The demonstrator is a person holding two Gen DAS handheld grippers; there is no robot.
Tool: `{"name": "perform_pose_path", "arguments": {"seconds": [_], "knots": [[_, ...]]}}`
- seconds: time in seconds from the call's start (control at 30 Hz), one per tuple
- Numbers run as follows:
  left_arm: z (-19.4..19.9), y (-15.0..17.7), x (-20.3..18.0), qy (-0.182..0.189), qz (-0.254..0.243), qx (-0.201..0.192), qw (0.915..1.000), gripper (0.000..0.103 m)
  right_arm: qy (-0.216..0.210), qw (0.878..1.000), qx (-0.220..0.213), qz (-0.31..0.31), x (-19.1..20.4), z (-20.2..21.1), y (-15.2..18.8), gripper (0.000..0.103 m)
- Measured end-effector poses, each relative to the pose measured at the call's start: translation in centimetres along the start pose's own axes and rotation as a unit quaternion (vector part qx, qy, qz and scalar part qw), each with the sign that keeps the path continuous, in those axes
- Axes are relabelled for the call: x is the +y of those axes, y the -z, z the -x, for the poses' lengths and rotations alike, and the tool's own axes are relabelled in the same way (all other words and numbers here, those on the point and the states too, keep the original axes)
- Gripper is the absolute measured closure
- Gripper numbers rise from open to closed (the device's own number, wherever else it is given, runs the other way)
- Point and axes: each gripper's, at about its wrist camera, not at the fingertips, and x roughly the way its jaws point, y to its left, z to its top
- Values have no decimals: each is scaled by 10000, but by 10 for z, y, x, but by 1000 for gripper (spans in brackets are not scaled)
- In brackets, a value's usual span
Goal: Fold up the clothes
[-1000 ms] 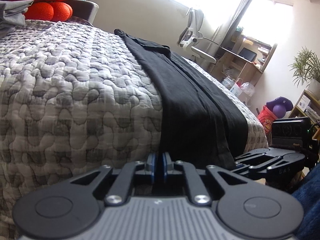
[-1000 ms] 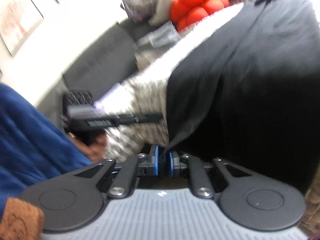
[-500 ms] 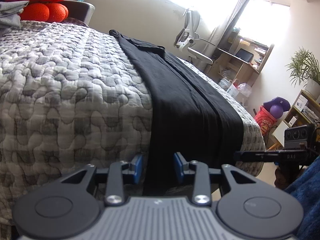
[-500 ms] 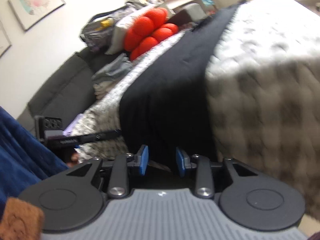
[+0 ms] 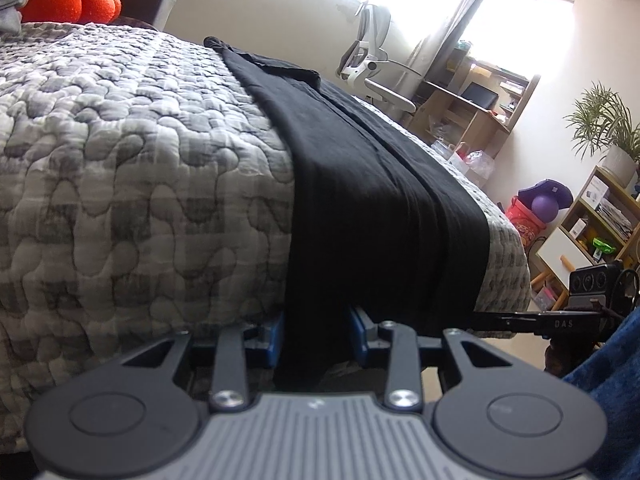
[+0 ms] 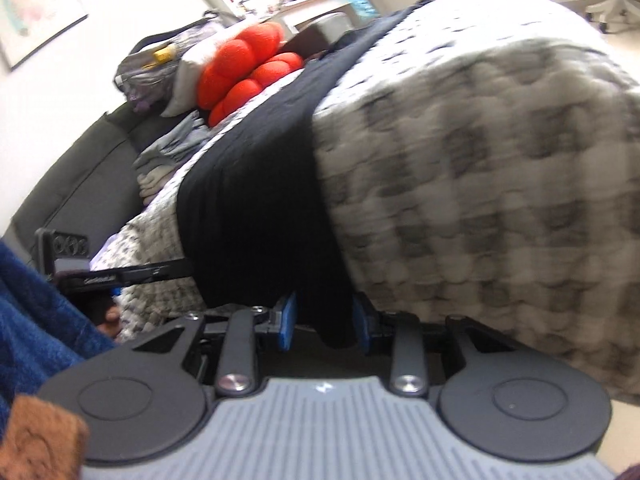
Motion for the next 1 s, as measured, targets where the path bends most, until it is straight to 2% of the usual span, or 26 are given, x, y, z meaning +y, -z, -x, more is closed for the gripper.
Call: {"name": "perform_pose_path", "arguments": {"seconds": [0.07,0.1,0.13,0.2,0.27,0.4,0.6,0.8,0.87,0.97,1.0], "knots": [[-2,0,0,34,-27,28,10000,71,-44,10000,-56,-22,0,-3,-1,69],[-2,0,0,55,-37,50,10000,74,-112,9998,-127,-91,-1,-3,0,75],[-1,-1,0,98,-20,57,9999,86,-225,9993,-213,-199,-2,-2,1,83],[3,-2,1,199,31,60,9998,96,-426,9978,-356,-362,-3,2,2,88],[10,-4,1,277,48,30,9996,98,-504,9969,-453,-399,-3,9,4,92],[25,-6,-2,469,25,-71,9989,99,-667,9955,-577,-360,4,23,3,96],[25,-5,-2,421,-16,-56,9991,99,-547,9974,-433,-173,14,24,2,97],[32,-3,0,543,-11,-126,9984,99,-516,9977,-435,-29,20,24,-2,97],[30,-5,-3,343,-170,-114,9992,99,-340,9989,-338,-22,16,19,-1,97],[23,-7,-4,131,-279,-83,9995,98,-136,9995,-264,-65,11,13,1,89],[21,-6,-2,137,-231,-77,9996,92,-89,9996,-270,-83,10,12,2,89]]}}
